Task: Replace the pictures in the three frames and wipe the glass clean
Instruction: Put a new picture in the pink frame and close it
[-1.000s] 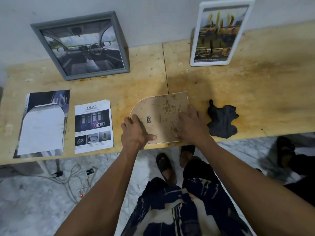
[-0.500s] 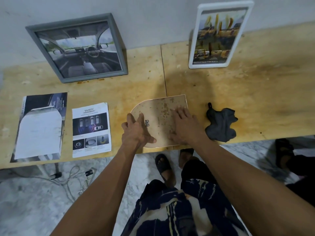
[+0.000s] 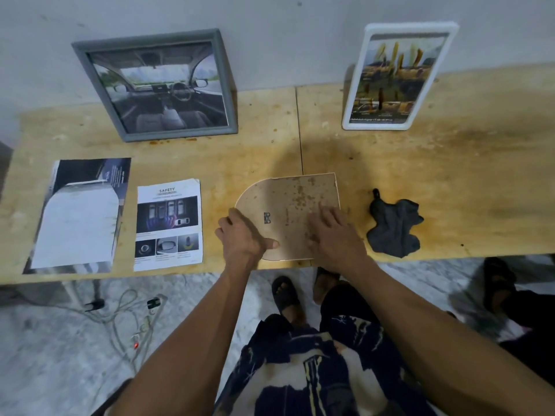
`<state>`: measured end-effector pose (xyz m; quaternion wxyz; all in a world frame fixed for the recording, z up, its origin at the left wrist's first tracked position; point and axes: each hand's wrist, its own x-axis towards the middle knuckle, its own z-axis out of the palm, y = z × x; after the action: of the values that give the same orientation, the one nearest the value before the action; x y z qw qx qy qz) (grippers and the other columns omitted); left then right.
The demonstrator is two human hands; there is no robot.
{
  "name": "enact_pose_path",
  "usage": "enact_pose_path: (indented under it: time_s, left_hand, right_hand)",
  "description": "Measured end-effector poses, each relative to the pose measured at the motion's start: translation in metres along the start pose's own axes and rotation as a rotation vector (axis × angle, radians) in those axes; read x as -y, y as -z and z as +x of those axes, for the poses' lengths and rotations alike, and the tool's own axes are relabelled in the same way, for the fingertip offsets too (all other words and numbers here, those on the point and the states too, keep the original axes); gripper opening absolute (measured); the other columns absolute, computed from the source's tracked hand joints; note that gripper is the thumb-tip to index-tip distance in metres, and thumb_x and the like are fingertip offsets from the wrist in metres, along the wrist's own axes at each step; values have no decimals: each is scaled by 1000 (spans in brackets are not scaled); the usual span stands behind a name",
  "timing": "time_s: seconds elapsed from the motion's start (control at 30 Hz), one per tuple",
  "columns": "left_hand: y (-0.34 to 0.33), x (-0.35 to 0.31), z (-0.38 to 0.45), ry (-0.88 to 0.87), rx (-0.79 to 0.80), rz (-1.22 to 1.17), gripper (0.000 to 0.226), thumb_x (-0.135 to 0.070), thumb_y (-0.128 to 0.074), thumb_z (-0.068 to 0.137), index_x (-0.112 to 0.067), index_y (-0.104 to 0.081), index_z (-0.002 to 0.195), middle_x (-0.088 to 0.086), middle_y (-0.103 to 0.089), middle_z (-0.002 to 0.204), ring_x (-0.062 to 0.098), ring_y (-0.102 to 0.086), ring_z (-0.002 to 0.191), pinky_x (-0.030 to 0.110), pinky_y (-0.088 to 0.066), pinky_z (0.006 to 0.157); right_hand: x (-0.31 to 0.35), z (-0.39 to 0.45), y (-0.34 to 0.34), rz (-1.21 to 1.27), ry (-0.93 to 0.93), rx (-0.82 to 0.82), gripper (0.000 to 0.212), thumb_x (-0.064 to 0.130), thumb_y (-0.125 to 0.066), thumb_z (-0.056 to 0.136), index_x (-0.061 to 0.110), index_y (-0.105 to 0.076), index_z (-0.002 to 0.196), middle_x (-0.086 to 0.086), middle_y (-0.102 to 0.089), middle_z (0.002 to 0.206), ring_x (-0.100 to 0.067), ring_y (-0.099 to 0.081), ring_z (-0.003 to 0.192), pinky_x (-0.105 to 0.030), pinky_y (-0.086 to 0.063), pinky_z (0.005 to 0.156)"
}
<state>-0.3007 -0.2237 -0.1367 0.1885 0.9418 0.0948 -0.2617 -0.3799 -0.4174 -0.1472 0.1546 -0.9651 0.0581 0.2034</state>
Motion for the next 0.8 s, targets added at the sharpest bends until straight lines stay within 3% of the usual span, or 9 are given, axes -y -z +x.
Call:
enact_pose_path:
  time_s: [0.07,0.13,0.23,0.3,0.4,0.53,0.6,0.7,0.8]
  left_hand:
    - [-4,2,0,81,-22,13,114,-68,-86,53,-2,-40,134,14,-45,134,36,-38,124,46,-34,104]
    - [-3,0,1,193,-49,-152,100,-69,-80,61,-3,-49,130,15,-52,131,37,-45,124,47,-41,105]
    - [1,4,13,366,-34,-493,79,-58,-75,57,-8,-65,117,13,-68,119,36,-64,109,46,-54,97]
    - [-1,13,23,382,-40,-638,68,-49,-73,53,-7,-69,107,12,-73,109,34,-70,96,46,-59,89]
    - [9,11,16,362,-11,-726,34,-27,-75,70,-10,-63,98,10,-70,105,31,-68,93,44,-59,88]
    - [14,17,21,317,-26,-741,51,-27,-70,56,-16,-58,105,7,-67,104,29,-67,95,48,-60,86]
    - [28,11,15,316,-33,-737,44,-26,-73,57,-18,-61,99,7,-70,97,28,-69,91,47,-61,82]
    - [58,-5,0,319,-20,-802,16,-10,-80,74,-11,-66,81,14,-72,86,27,-67,74,47,-62,72]
    - [75,-10,6,324,44,-882,13,-6,-80,80,-1,-71,88,16,-73,84,26,-68,64,45,-63,63]
  right_hand:
    - [-4,7,2,4,-2,56,61,42,-46,97,23,-26,151,-5,-14,162,-29,-8,149,-52,-32,110]
    - [-3,12,5,41,-13,108,65,42,-48,96,23,-23,152,-4,-10,164,-28,-3,149,-50,-28,115]
    - [-1,13,10,96,-33,131,67,42,-50,94,24,-24,152,-1,-6,164,-26,-2,150,-46,-24,118]
    - [0,10,19,125,-35,121,65,41,-54,93,26,-27,151,-1,-8,164,-25,-4,150,-44,-22,118]
    - [-1,8,29,149,-27,150,66,40,-54,94,25,-27,152,-2,-7,164,-26,-5,150,-40,-18,118]
    - [2,4,33,139,-27,170,75,53,-53,92,25,-22,154,-3,-3,165,-28,-4,150,-43,-16,119]
    - [5,-2,34,77,-5,103,76,61,-50,90,25,-25,152,-4,-10,163,-29,-12,148,-46,-20,116]
    - [15,-16,33,78,148,-86,66,63,-44,89,24,-42,144,-3,-33,155,-27,-31,139,-47,-33,111]
    - [20,-26,29,88,318,-291,58,58,-40,93,19,-56,132,-6,-53,138,-29,-52,122,-48,-45,100]
